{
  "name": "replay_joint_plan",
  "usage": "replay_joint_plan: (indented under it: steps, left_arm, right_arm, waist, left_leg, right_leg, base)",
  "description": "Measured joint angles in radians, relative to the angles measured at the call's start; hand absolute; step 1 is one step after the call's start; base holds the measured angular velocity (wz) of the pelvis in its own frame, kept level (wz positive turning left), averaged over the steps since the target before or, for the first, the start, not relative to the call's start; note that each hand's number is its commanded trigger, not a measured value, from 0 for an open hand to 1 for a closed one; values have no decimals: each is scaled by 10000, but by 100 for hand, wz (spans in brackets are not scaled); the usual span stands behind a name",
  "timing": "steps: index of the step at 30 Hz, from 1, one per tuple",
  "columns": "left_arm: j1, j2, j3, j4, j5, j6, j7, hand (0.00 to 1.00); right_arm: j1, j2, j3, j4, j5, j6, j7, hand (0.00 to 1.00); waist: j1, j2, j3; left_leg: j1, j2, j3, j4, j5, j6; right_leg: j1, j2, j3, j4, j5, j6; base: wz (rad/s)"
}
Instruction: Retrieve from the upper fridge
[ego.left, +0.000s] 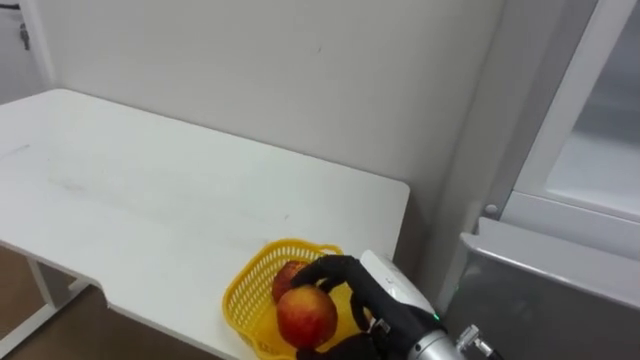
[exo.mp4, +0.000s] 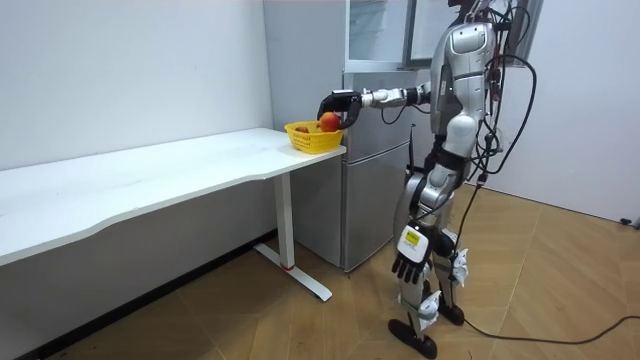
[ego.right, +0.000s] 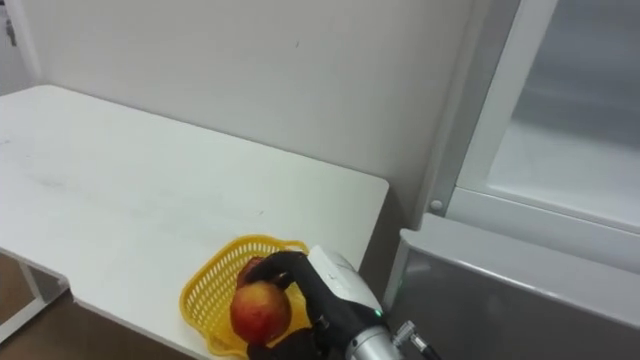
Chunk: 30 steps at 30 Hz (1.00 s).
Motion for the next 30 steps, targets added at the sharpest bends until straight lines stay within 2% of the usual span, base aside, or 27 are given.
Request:
replay_joint_plan:
  steps: [9, 11, 12, 13, 18, 25, 30]
  left_arm:
    - [141, 0, 4, -229, 1, 66, 19, 0]
    - [212, -7, 13, -340, 6, 65, 19, 0]
    - [228, -15, 13, -371, 9, 64, 19, 0]
    - [227, -19, 13, -375, 12, 63, 18, 0]
    - [287, -36, 10, -488, 60, 65, 18, 0]
    - [449, -83, 13, -644, 196, 70, 29, 0]
    - [466, -103, 13, -645, 197, 68, 36, 0]
  right_arm:
    - [13, 6, 0, 14, 2, 80, -200, 100]
    - [17, 2, -1, 14, 2, 85, -201, 75]
    - [17, 2, -1, 15, 2, 85, -201, 30]
    - [17, 3, -1, 14, 2, 85, -201, 0]
    - [17, 6, -19, 14, 62, 85, -223, 0]
    - [17, 38, -25, 13, 175, 83, -383, 0]
    - [17, 38, -27, 13, 195, 82, -418, 0]
  waist:
    - [-6, 13, -8]
    - [-9, 15, -8]
    - [-7, 16, -9]
    - [-7, 18, -12]
    - [-18, 59, -24]
    - [-35, 66, -82]
    - [-48, 60, -86]
  left_leg:
    - [-143, -7, -2, 107, -1, -2]
    - [-189, -7, -2, 157, -2, -2]
    - [-217, -9, -3, 175, -2, -3]
    - [-264, -10, -4, 209, -2, -3]
    - [-319, -22, -27, 211, -3, -2]
    - [-296, -19, -19, 214, -1, -3]
    - [-268, -14, -6, 213, -1, -2]
  right_leg:
    - [-73, 1, -30, 14, 0, 0]
    - [-78, 2, -27, 17, 0, 0]
    - [-89, 1, -27, 18, 0, 0]
    - [-106, 2, -26, 17, 0, 0]
    - [-114, -1, -61, 17, 1, -1]
    - [-108, 0, -60, 19, 1, -2]
    - [-110, -1, -51, 17, 2, -2]
  base:
    - [0]
    - [0]
    - [0]
    - [0]
    - [0]
    - [0]
    - [0]
